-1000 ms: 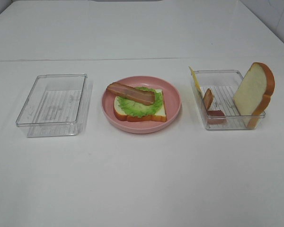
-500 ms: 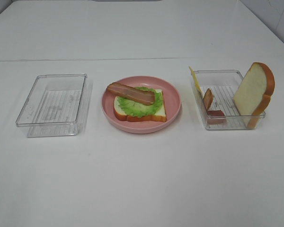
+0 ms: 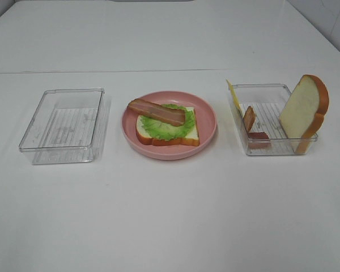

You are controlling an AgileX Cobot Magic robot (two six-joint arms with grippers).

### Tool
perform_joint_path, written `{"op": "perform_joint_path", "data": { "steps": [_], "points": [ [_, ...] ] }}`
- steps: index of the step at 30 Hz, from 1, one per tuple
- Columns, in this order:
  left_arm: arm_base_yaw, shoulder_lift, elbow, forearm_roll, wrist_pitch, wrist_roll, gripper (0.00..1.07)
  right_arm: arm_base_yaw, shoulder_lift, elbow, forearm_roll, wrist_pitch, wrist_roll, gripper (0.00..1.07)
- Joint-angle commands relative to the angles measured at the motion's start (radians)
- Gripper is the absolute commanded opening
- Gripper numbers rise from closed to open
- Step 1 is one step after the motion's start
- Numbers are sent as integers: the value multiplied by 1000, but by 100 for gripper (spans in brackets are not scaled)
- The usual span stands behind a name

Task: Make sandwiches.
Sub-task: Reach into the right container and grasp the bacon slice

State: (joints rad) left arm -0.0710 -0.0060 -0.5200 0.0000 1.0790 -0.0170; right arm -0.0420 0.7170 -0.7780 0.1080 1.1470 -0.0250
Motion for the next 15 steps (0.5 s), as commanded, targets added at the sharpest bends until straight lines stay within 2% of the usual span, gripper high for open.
{"op": "perform_joint_path", "data": {
  "steps": [1, 2, 4, 6, 7, 8, 12, 15],
  "points": [
    [-5, -15, 2, -6, -4, 5, 98, -4, 151, -75, 54, 20, -37, 99],
    [-5, -15, 2, -6, -4, 5, 98, -4, 258, -145, 81, 26, -52, 99],
    [-5, -15, 2, -6, -4, 5, 98, -4, 313, -178, 95, 25, -57, 99],
    [-5, -15, 2, -7, -4, 5, 98, -4, 459, -268, 117, 22, -78, 99],
    [-5, -15, 2, -7, -4, 5, 98, -4, 459, -268, 117, 22, -78, 99],
    [-5, -15, 2, -7, -4, 5, 98, -4, 538, -324, 126, 32, -102, 99],
    [-5, -15, 2, -7, -4, 5, 98, -4, 646, -407, 148, 53, -132, 99],
    [-5, -15, 2, -7, -4, 5, 98, 38, 766, -483, 144, 37, -133, 99]
  ]
}}
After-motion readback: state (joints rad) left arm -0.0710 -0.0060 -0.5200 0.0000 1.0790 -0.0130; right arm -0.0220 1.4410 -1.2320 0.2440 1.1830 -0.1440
